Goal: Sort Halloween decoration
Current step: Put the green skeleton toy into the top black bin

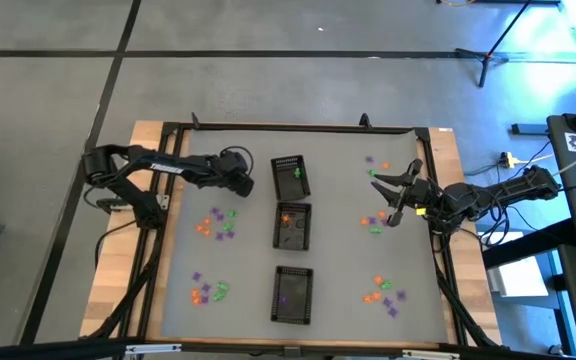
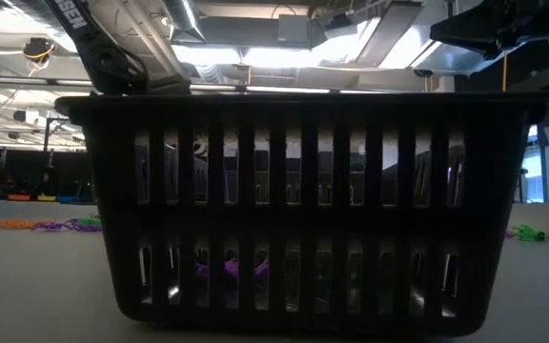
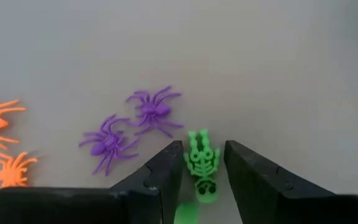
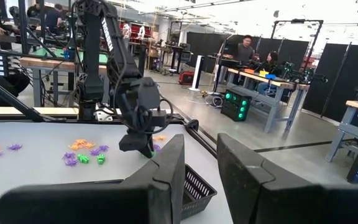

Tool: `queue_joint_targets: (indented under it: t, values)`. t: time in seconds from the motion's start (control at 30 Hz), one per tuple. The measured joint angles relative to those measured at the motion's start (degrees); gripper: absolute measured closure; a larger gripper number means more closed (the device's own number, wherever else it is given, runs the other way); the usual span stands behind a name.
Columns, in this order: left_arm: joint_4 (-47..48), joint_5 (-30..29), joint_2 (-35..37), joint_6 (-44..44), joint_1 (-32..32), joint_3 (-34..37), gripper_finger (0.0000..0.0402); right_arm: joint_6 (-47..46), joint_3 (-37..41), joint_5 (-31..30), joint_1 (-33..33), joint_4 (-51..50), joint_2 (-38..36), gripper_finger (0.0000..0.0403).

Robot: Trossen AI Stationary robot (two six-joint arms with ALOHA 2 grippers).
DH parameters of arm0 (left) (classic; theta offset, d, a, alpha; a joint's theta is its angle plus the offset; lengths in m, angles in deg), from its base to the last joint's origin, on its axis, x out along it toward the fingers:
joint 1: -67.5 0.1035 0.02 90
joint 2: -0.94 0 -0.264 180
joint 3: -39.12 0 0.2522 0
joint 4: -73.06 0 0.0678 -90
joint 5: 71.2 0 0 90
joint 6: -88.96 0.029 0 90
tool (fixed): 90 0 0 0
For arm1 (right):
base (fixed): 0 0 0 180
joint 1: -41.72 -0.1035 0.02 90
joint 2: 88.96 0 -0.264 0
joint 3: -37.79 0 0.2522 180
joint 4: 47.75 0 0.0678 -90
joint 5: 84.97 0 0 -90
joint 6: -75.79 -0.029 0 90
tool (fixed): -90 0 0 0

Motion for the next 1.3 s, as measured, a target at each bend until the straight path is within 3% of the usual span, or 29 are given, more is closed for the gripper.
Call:
queue_joint_targets:
  t: [0.2,0.47,0.73,0.9,1.13,1.3]
  values:
    - [-0.47,-0.87,-0.42,0.09,-0.83,-0.32,0.0289,0.00,0.00,0.00,-0.02,0.00,0.02,0.0310]
    - [2.41,-0.05,0.25,4.54,-3.33,-4.41,0.0388,0.00,0.00,0.00,-0.02,-0.02,0.00,0.0310]
    - [5.21,-4.30,0.33,9.58,-6.08,-13.26,0.0401,0.00,0.00,0.00,-0.02,-0.04,0.00,0.0310]
    - [1.90,-6.66,0.37,15.70,-7.98,-19.84,0.0401,0.00,0.00,0.00,-0.02,-0.07,0.02,0.0310]
    - [-11.83,2.05,0.44,22.75,-10.03,-22.29,0.0401,0.00,0.00,0.00,-0.02,-0.07,0.02,0.0310]
    - [-12.96,3.72,-0.14,24.50,-10.19,-21.43,0.0401,0.00,0.00,0.00,0.00,-0.07,0.02,0.0310]
